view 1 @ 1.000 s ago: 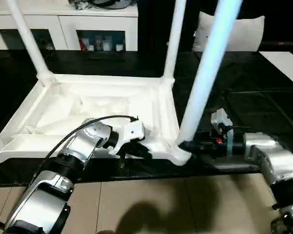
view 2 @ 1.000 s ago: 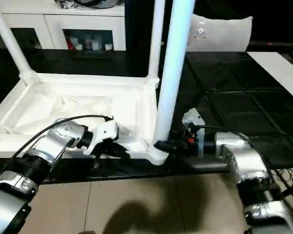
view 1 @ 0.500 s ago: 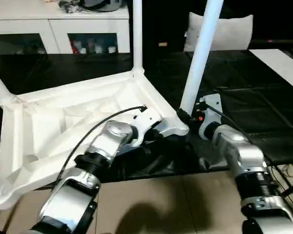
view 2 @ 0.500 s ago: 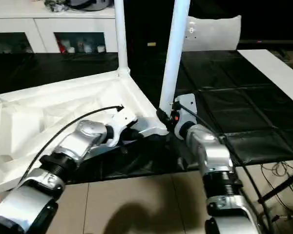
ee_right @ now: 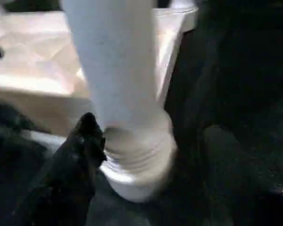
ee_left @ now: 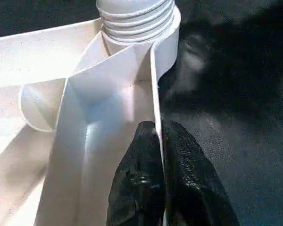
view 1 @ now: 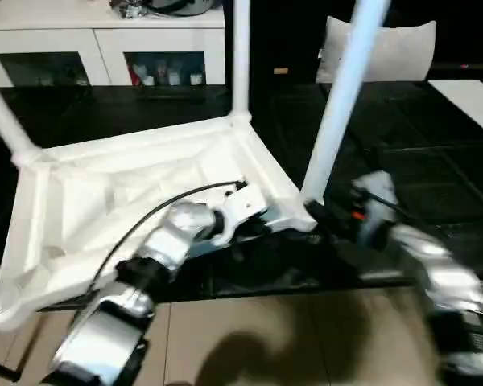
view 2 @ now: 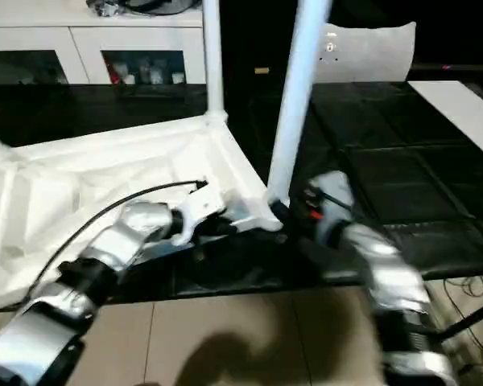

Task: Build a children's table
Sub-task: Rotate leg to tighten

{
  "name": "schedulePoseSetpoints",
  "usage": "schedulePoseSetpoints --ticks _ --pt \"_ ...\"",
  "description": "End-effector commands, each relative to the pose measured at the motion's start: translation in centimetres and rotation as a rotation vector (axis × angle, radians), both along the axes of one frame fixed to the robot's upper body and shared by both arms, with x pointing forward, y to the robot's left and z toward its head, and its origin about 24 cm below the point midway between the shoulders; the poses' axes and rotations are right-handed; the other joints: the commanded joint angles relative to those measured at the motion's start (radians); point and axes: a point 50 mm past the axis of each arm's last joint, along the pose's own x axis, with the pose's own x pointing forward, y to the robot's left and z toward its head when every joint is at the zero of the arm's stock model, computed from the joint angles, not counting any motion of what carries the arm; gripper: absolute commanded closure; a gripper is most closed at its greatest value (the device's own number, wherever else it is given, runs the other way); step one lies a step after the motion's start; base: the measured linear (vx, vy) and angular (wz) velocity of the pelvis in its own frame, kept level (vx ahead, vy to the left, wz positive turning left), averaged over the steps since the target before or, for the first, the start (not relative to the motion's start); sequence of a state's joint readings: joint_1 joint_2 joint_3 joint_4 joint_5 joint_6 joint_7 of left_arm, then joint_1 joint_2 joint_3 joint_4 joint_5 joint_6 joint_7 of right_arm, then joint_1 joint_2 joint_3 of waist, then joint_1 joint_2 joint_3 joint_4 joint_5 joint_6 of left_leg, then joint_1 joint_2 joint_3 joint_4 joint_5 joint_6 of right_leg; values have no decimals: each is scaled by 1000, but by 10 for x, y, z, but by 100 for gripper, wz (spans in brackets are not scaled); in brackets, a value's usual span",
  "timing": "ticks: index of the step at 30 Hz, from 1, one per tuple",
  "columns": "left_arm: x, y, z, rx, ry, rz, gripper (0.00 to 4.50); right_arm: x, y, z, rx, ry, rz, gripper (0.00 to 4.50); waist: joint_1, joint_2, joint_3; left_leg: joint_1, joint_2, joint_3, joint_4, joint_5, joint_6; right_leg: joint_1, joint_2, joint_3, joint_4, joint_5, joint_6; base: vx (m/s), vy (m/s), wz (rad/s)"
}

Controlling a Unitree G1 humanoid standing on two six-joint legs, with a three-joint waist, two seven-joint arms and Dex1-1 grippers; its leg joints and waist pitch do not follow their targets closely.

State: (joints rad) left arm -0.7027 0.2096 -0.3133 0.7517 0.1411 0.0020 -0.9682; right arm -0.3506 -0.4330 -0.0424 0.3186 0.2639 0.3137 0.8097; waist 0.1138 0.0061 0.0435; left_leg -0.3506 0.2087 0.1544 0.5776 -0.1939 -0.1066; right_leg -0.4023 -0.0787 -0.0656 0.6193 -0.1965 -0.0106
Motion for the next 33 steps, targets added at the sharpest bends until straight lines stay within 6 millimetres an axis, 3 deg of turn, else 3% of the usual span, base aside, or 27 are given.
schedulePoseSetpoints --ticks 1,2,6,7,11,14,19,26,33 --pt "-12 2 -8 27 16 -138 450 -5 0 7 -43 -11 138 51 5 -21 -59 -10 9 11 -54 -98 96 67 -57 40 -77 -122 -185 0 0 0" --pt "-13 6 -9 44 22 -169 450 -6 -2 8 -60 -7 176 51 1 -26 -58 -13 9 12 -54 -101 96 68 -56 40 -79 -133 -183 0 0 0" --pt "-17 14 -8 80 37 -265 450 -11 -5 12 -73 2 323 51 4 -25 -58 -11 13 13 -53 -104 97 65 -57 39 -75 -125 -200 0 0 0" --pt "-19 16 -7 92 41 -299 450 -12 -5 12 -77 9 362 77 7 -24 -60 -7 16 14 -52 -98 100 62 -57 40 -73 -110 -209 0 0 0" --pt "-22 21 -6 127 49 -376 450 -14 -3 12 -92 37 462 106 18 -24 -61 -6 20 16 -49 -75 111 61 -57 39 -62 -42 -242 0 0 0" --pt "-27 23 -3 151 67 -459 450 -16 6 13 -75 60 553 123 28 -28 -62 -5 20 16 -49 -72 109 62 -59 39 -60 -48 -241 0 0 0" --pt "-29 23 0 154 76 -507 450 -17 20 13 -15 71 628 173 35 -25 -62 -2 22 17 -49 -78 102 59 -59 41 -58 -47 -248 0 0 0" --pt "-28 24 0 148 87 -518 450 -19 23 11 26 103 678 234 38 -25 -60 -5 21 15 -50 -100 81 61 -60 40 -59 -73 -238 0 0 0" --pt "-29 25 -1 105 123 -478 450 -24 24 11 82 117 685 247 40 -24 -61 -4 20 15 -50 -99 67 60 -59 41 -61 -99 -224 0 0 0"
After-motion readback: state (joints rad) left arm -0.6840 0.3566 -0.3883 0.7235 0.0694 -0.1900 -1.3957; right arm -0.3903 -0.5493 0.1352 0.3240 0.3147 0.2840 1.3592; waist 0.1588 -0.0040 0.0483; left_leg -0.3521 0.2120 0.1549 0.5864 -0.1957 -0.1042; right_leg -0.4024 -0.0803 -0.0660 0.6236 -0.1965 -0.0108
